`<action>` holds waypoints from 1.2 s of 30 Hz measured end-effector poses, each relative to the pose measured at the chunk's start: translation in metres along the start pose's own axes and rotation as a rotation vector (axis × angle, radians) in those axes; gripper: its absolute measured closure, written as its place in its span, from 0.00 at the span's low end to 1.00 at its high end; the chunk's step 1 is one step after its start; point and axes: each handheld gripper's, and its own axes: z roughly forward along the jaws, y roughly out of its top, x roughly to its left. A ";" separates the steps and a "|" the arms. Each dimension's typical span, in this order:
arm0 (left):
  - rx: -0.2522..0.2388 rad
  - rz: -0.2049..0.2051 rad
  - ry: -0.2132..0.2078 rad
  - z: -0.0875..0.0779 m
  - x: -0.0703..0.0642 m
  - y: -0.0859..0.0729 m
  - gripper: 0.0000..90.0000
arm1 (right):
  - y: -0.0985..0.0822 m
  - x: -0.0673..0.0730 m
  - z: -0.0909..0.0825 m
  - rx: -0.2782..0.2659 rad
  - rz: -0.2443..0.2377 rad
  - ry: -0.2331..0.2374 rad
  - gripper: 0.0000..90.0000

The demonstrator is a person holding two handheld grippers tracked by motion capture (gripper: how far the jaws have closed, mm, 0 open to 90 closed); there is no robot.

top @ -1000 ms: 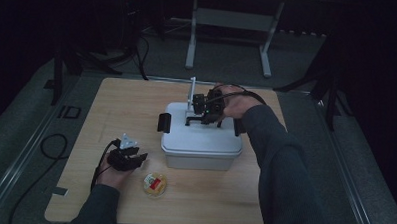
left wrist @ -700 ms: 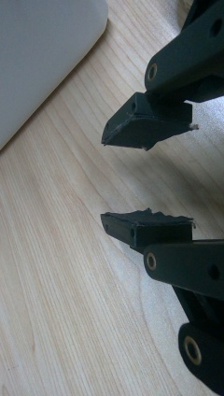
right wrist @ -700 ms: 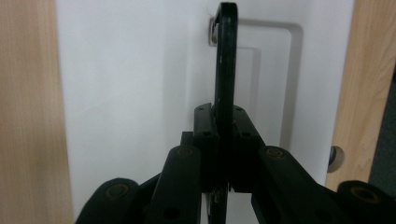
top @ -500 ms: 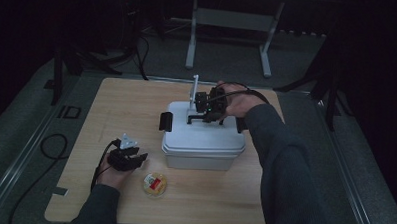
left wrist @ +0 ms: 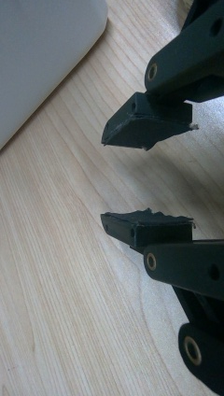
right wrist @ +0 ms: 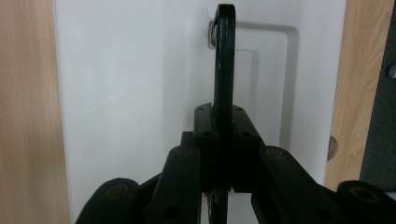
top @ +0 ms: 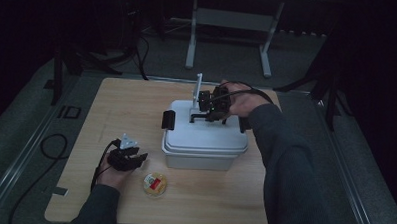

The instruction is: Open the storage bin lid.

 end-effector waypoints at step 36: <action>0.010 0.007 0.000 0.002 -0.002 0.000 0.62 | -0.036 -0.003 -0.021 0.000 0.074 -0.020 0.94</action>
